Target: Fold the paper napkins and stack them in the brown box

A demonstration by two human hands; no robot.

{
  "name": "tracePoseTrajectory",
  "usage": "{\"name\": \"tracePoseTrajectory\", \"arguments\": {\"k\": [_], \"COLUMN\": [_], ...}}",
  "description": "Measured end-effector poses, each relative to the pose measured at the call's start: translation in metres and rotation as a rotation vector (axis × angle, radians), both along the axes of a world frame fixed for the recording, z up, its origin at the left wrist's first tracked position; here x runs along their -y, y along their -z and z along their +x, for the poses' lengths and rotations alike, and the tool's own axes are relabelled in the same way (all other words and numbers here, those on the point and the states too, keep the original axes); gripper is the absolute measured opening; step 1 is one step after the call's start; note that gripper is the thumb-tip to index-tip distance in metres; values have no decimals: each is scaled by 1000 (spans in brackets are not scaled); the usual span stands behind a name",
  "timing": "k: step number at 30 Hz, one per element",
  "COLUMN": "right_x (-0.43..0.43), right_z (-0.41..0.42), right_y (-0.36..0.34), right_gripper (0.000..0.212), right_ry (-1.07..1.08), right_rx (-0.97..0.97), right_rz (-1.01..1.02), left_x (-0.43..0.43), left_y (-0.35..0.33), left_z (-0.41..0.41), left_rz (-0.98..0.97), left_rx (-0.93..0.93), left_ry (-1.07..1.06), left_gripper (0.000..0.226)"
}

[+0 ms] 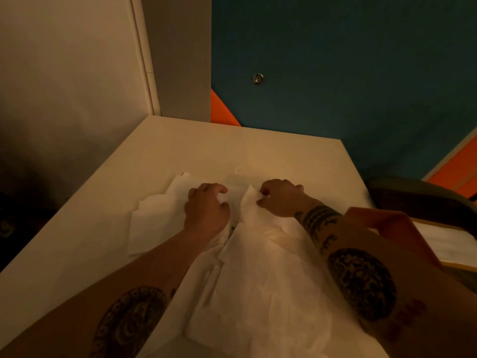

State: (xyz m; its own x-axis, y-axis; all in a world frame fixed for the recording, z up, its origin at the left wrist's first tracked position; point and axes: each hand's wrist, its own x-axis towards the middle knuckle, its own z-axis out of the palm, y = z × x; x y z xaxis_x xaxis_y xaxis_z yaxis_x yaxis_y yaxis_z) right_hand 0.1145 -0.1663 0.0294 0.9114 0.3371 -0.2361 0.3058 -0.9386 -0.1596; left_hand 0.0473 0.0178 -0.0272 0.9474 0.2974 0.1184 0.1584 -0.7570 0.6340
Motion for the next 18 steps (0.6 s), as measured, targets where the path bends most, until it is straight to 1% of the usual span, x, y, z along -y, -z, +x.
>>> {"name": "tracePoseTrajectory", "arguments": {"k": [2,3,5,6,7,8,9,10,11,12,14,16,17,18], "right_x": [5,7,10,10,9,6,2,-2,-6,-9,-11,-8,-5,-3], "right_z": [-2,-2,-7,-10,-12,-16,-20,-24,-28,-32,-38,-36,-32,-27], "right_y": [-13,-18,-34,-42,-48,-53,-54,-54,-52,-49,-45,-41,-36,-32], "right_gripper": [28,25,21,22,23,25,28,32,36,39,38,31,27,23], "right_ry": [80,132,247,311,375,420,451,465,467,455,400,376,386,404], "right_rx": [-8,-12,-25,-47,-89,-152,-217,-276,-315,-337,-389,-478,-489,-452], "right_rz": [212,361,660,789,898,991,1056,1081,1069,1042,1009,1011,1002,979], "left_x": [3,5,12,17,22,25,28,31,33,34,32,23,17,10], "left_y": [-3,-6,-16,-22,-27,-32,-34,-36,-37,-38,-37,-31,-28,-24], "left_z": [-1,-2,-5,-7,-8,-9,-8,-8,-8,-8,-7,-5,-5,-6], "left_rz": [-188,-349,-810,-1044,-1234,-1356,-1401,-1402,-1371,-1336,-1238,-1134,-1101,-1077], "left_rx": [94,120,131,105,65,23,-16,-46,-59,-53,-24,-1,11,23], "left_ry": [-15,-30,-47,-42,-25,6,43,87,116,113,-28,-183,-230,-265], "left_gripper": [35,35,30,27,26,28,33,40,44,43,28,13,9,8]}}
